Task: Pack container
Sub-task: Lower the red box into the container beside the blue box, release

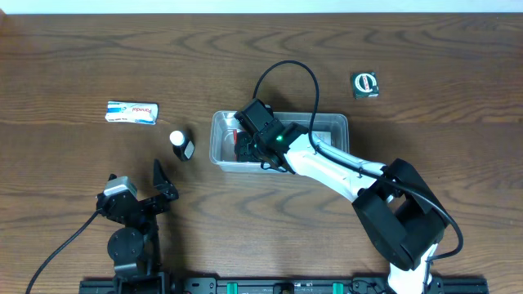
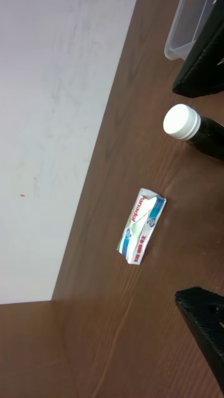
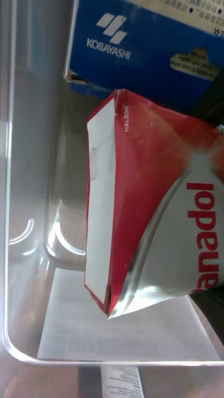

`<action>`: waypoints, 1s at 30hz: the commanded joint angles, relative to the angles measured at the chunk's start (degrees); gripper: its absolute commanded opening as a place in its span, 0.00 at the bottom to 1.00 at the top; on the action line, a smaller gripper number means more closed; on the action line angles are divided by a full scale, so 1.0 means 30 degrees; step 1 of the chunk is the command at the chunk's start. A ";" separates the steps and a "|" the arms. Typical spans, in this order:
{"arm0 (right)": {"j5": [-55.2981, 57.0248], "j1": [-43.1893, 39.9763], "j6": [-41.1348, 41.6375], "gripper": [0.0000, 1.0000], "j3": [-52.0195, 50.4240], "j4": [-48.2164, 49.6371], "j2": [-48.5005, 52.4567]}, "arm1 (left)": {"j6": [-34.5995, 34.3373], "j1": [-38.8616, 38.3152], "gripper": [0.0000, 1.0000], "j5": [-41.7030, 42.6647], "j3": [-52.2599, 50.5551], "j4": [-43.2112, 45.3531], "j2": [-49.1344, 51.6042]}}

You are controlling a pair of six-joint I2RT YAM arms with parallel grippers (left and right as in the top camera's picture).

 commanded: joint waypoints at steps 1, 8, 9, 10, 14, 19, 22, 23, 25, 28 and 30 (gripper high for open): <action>0.0816 0.0044 0.0423 0.52 0.0240 -0.0160 0.0080 | 0.0379 0.0102 0.98 -0.0219 -0.0401 -0.0707 -0.0102; 0.1348 -0.0073 0.0474 0.56 0.0240 -0.0109 0.0080 | 0.0379 0.0102 0.98 -0.0211 -0.0401 -0.0714 -0.0102; 0.1384 -0.0073 0.0474 0.56 0.0240 -0.0036 0.0080 | 0.0379 0.0102 0.98 -0.0211 -0.0401 -0.0714 -0.0102; 0.1479 -0.0073 0.0474 0.57 0.0240 0.0022 0.0080 | 0.0379 0.0102 0.98 -0.0219 -0.0401 -0.0714 -0.0102; 0.1698 -0.0073 0.0466 0.57 0.0240 0.0226 0.0080 | 0.0379 0.0102 0.98 -0.0211 -0.0401 -0.0714 -0.0102; 0.1690 -0.0073 0.0379 0.59 0.0240 0.0393 0.0080 | 0.0379 0.0102 0.98 -0.0211 -0.0401 -0.0707 -0.0102; 0.1690 -0.0073 0.0386 0.59 0.0240 0.0408 0.0080 | 0.0379 0.0102 0.98 -0.0211 -0.0401 -0.0714 -0.0102; 0.1690 -0.0073 0.0386 0.59 0.0240 0.0408 0.0080 | 0.0379 0.0102 0.98 -0.0219 -0.0401 -0.0714 -0.0102; 0.1690 -0.0073 0.0386 0.60 0.0240 0.0408 0.0080 | 0.0379 0.0102 0.98 -0.0211 -0.0401 -0.0707 -0.0102; 0.1690 -0.0073 0.0386 0.67 0.0240 0.0401 0.0080 | 0.0379 0.0102 0.98 -0.0219 -0.0401 -0.0714 -0.0102; 0.1683 -0.0073 0.0379 0.68 0.0240 0.0401 0.0080 | 0.0379 0.0102 0.98 -0.0211 -0.0401 -0.0714 -0.0102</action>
